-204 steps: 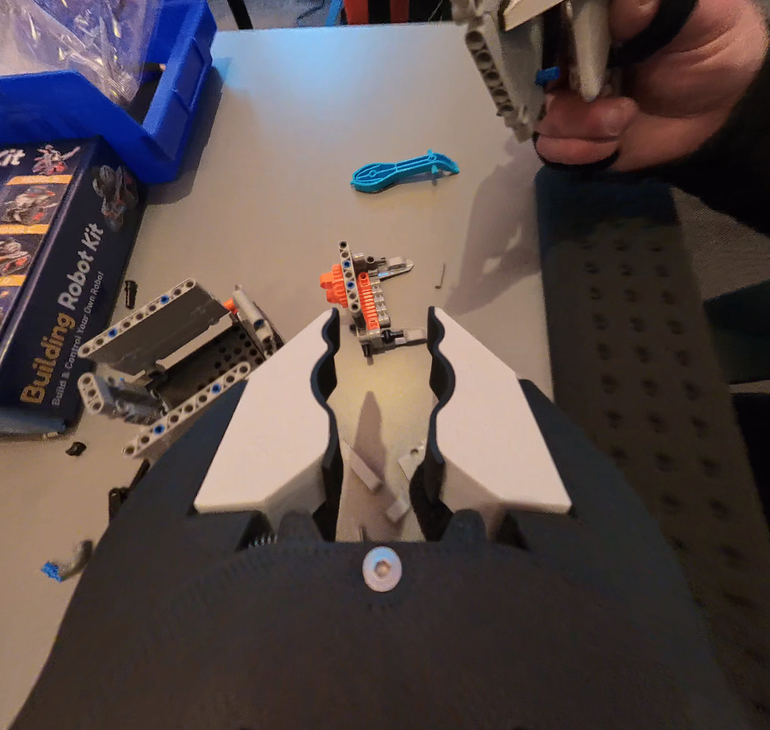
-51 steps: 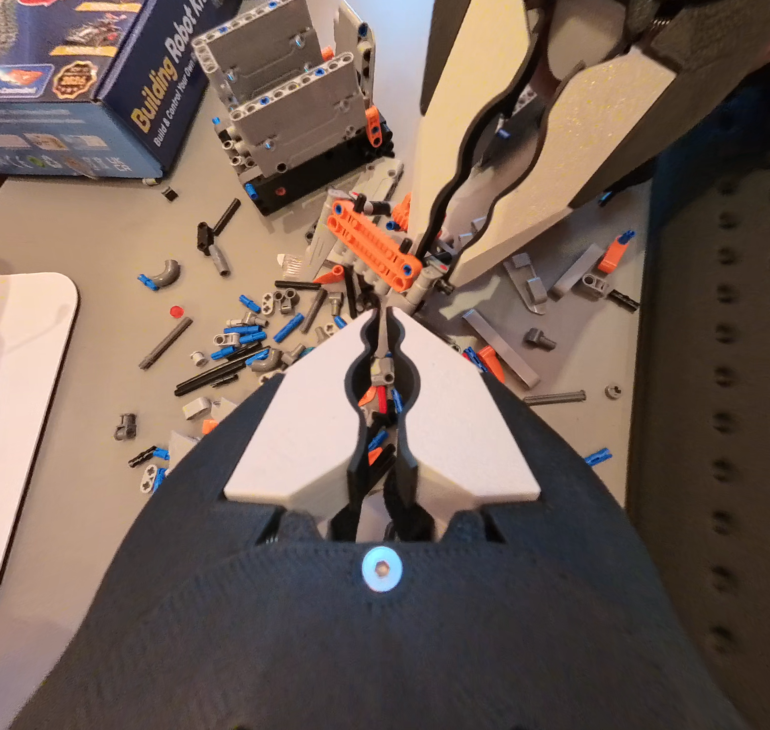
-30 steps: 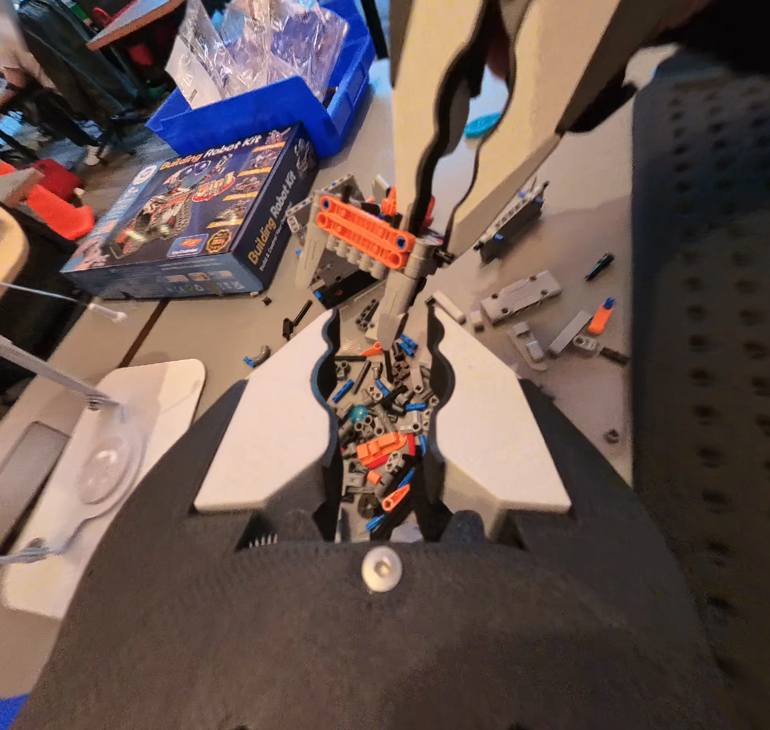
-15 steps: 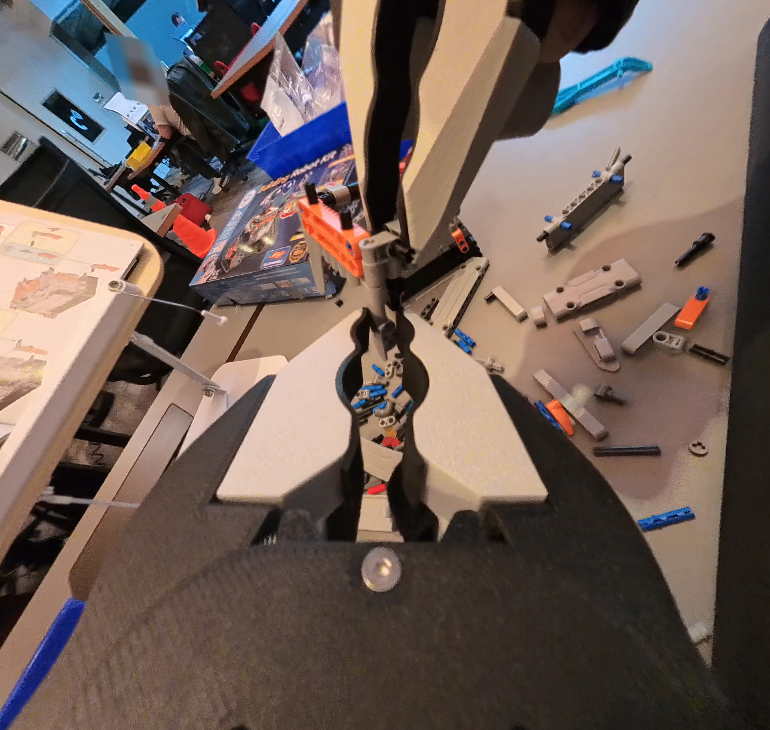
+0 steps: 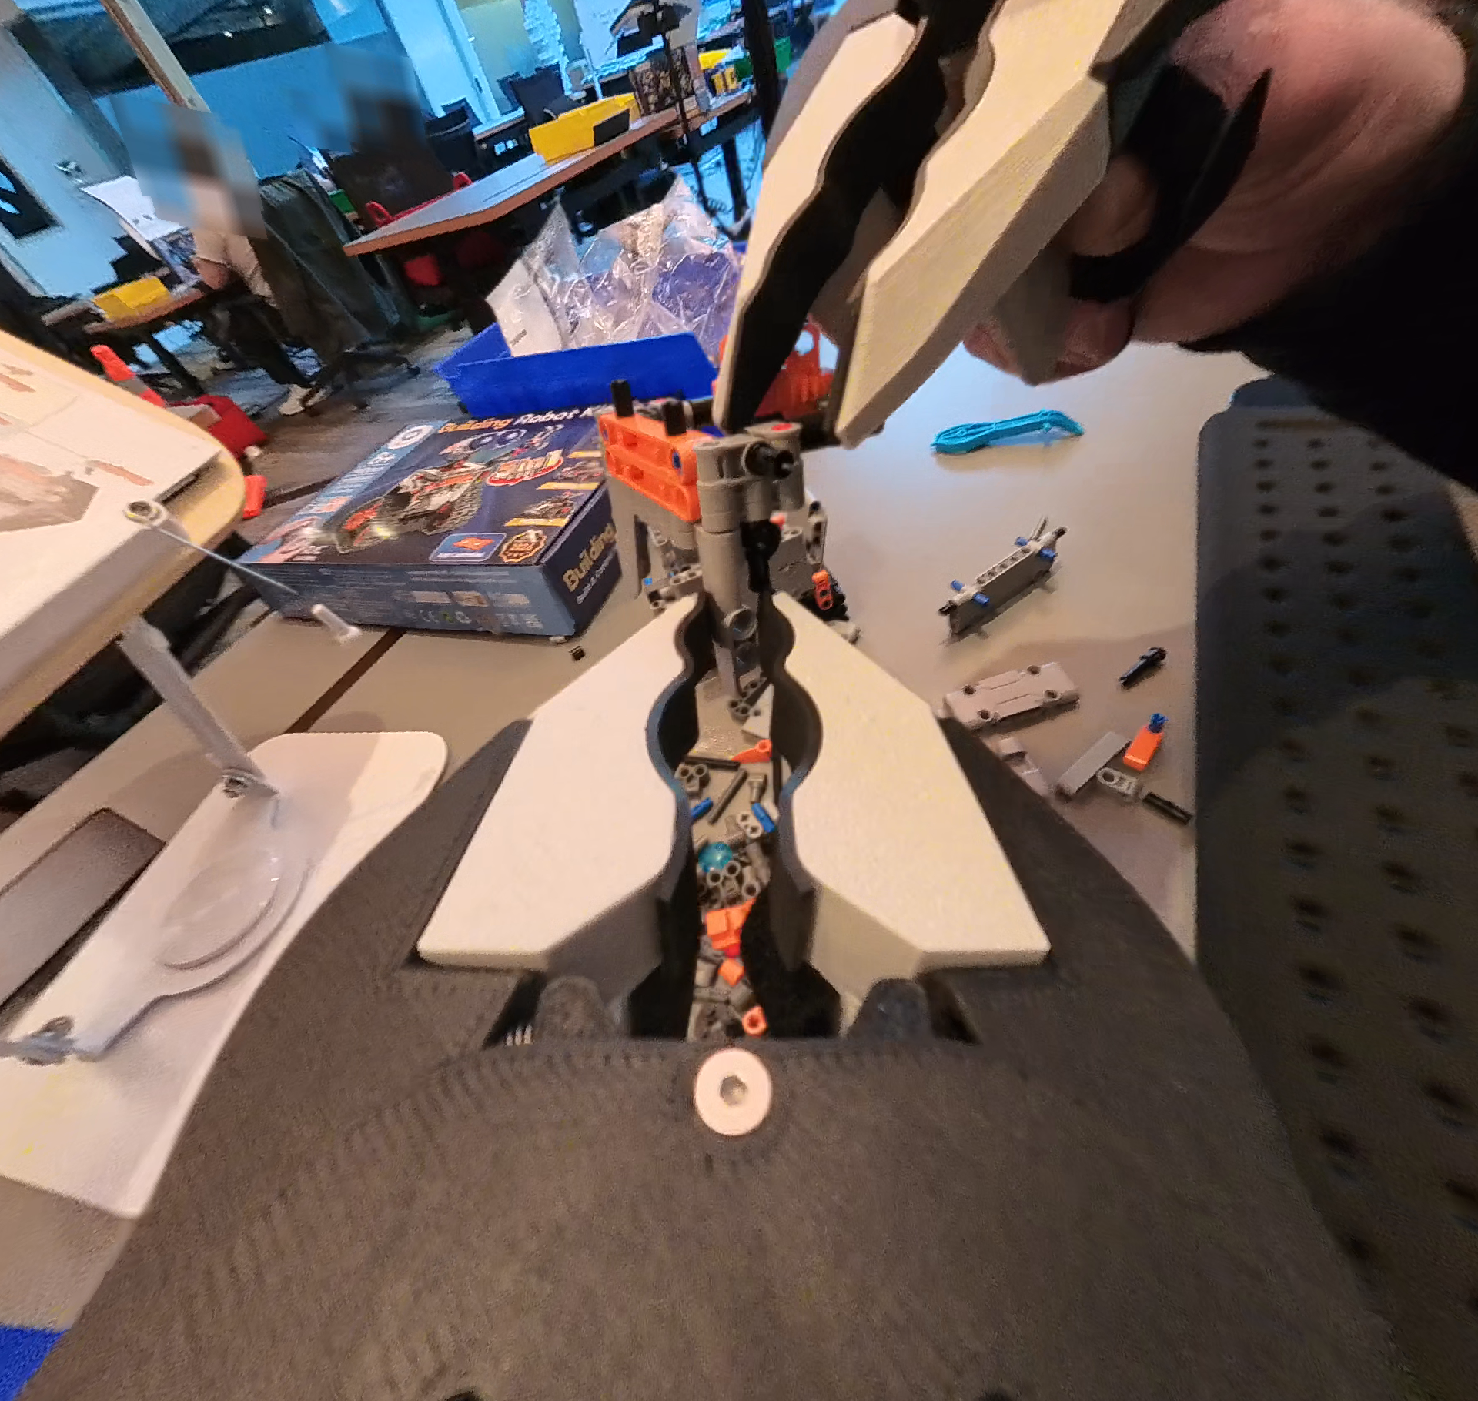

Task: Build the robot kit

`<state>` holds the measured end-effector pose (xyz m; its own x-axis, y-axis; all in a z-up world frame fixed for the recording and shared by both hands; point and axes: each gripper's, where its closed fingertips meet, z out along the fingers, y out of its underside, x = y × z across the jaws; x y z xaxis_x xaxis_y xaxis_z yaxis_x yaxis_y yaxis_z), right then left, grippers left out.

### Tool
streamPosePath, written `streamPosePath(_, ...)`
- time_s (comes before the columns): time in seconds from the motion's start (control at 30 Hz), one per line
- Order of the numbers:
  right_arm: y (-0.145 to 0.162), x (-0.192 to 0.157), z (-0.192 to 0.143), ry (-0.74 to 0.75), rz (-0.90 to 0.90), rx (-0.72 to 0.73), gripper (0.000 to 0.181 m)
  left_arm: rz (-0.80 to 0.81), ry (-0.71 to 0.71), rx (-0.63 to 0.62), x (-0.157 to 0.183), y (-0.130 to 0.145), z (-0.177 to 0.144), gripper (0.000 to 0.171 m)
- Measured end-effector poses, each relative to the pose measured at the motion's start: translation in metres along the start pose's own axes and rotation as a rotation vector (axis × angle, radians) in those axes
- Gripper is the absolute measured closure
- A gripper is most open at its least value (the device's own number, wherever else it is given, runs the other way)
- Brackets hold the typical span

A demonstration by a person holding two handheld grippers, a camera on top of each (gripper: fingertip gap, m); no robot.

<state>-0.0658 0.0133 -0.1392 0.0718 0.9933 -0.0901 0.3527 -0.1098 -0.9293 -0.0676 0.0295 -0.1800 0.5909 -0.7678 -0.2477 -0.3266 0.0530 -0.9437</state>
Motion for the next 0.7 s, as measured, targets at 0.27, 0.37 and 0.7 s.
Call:
streamPosePath(0.27, -0.022, 0.006, -0.028, 0.093, -0.151, 0.15, 0.141, -0.29, 0.205, 0.178, 0.0, -0.018, -0.012, 0.163)
streamPosePath(0.37, -0.02, 0.013, -0.031, 0.178, -0.262, 0.11, 0.136, -0.38, 0.297, 0.224, 0.003, -0.022, -0.015, 0.162)
streamPosePath(0.7, -0.011, 0.031, -0.019, 0.347, -0.558, -0.037, 0.167, -0.625, 0.552, 0.304, 0.012, -0.027, -0.018, 0.162)
